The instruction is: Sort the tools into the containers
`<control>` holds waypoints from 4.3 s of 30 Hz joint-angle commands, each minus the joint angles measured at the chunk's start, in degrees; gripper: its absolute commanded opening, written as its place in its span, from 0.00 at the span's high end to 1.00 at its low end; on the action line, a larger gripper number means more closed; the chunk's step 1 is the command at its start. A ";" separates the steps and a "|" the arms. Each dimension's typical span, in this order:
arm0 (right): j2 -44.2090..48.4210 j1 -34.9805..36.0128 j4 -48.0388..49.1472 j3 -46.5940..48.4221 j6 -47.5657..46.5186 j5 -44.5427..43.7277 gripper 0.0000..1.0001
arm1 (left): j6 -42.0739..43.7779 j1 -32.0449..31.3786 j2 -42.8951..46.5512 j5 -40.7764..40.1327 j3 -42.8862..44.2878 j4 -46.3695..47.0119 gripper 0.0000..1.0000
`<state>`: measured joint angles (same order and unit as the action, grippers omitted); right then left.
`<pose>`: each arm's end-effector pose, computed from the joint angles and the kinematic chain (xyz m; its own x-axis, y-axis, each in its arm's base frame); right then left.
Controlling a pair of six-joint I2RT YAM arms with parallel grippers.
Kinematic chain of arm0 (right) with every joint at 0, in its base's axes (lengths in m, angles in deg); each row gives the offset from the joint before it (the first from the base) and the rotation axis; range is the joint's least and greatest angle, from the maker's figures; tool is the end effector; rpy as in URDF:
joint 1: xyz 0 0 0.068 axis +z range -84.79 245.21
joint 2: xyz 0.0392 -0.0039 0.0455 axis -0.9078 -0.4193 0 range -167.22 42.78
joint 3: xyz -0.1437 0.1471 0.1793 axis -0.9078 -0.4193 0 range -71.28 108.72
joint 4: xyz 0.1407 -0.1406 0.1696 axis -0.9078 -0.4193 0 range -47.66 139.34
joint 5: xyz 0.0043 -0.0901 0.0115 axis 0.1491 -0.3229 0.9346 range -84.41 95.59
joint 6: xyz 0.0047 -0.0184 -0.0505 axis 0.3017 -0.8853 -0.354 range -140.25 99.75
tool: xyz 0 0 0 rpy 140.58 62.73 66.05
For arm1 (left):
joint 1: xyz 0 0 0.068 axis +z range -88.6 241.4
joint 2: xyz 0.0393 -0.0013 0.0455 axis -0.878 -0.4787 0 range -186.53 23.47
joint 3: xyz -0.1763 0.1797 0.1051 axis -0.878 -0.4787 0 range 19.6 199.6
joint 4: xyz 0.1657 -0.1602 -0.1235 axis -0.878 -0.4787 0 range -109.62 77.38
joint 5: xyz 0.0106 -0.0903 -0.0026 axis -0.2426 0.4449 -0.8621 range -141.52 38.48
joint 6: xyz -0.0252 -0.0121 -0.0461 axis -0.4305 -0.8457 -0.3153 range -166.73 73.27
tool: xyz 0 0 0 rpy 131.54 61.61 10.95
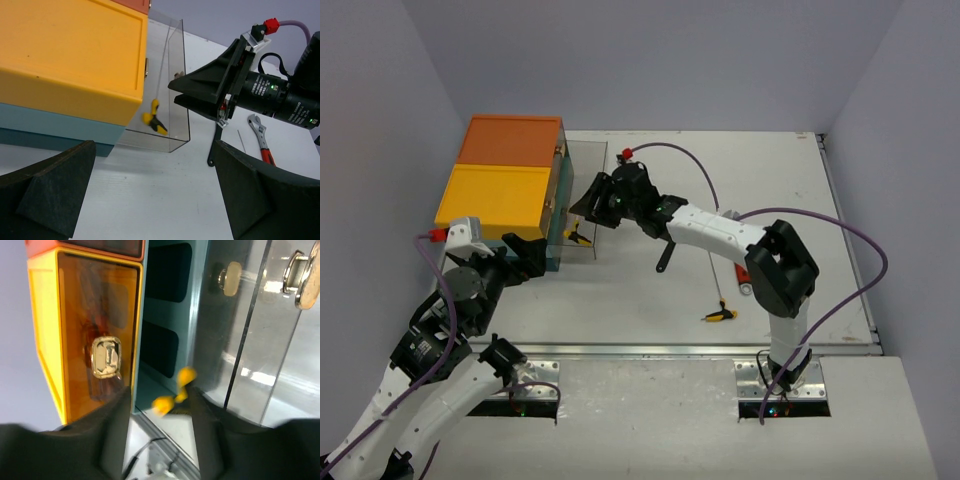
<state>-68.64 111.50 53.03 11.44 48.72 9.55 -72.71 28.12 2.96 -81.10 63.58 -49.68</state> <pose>0.3155 0.3338 0.2479 -0.8183 0.4915 -0.2980 -0.0017 0.5164 0.8564 0.0729 -0.0269 0.3339 -0.2099 -0.3178 -0.9246 -0.0176 0.9468 -0.3215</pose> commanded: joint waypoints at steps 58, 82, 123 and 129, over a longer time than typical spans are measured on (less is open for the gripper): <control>28.94 -19.57 -43.10 -25.09 -43.30 -2.45 1.00 | 1.10 0.23 -2.16 1.89 -0.22 3.40 0.00; -8.30 -5.85 -21.40 24.61 -8.79 19.46 1.00 | 0.05 0.15 -0.76 -0.39 0.22 2.17 0.00; -12.09 -9.62 -35.06 26.39 -33.55 -4.10 1.00 | 0.12 0.23 -0.35 0.01 0.13 2.34 0.00; -18.96 -9.68 -26.66 33.25 -35.18 9.96 1.00 | 0.14 0.23 -0.97 0.33 0.05 2.43 0.00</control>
<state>-86.67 101.73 18.92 39.88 15.80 10.05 -72.66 28.12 2.85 -80.89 63.41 -48.87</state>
